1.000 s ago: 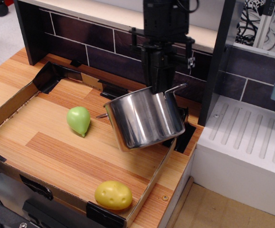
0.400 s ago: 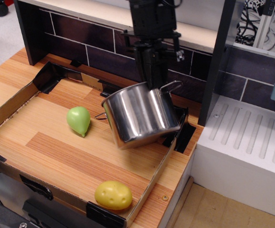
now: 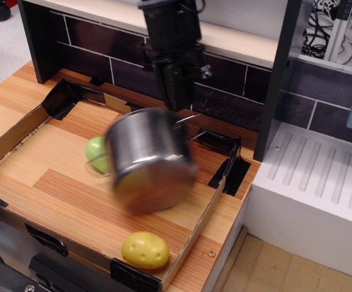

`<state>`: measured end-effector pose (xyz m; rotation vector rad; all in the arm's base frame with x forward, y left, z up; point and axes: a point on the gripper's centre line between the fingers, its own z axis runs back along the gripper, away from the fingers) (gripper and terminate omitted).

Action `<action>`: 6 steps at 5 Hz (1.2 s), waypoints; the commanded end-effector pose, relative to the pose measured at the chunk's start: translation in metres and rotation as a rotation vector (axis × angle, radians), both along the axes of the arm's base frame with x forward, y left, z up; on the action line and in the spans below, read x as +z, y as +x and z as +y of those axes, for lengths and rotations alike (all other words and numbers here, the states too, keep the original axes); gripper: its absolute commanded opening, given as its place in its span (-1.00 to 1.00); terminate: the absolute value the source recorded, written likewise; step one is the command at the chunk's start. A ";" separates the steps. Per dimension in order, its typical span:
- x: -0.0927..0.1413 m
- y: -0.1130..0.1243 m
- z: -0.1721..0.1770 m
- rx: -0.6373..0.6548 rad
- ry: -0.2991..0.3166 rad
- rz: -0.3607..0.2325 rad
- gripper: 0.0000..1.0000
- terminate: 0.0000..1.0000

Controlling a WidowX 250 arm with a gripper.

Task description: Topple metal pot

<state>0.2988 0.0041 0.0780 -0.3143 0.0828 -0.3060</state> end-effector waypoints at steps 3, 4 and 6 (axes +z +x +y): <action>0.071 0.002 -0.003 -0.094 0.317 -0.507 1.00 -1.00; 0.101 -0.001 -0.002 -0.056 0.312 -0.532 1.00 -1.00; 0.139 -0.012 -0.002 -0.042 0.272 -0.489 1.00 -1.00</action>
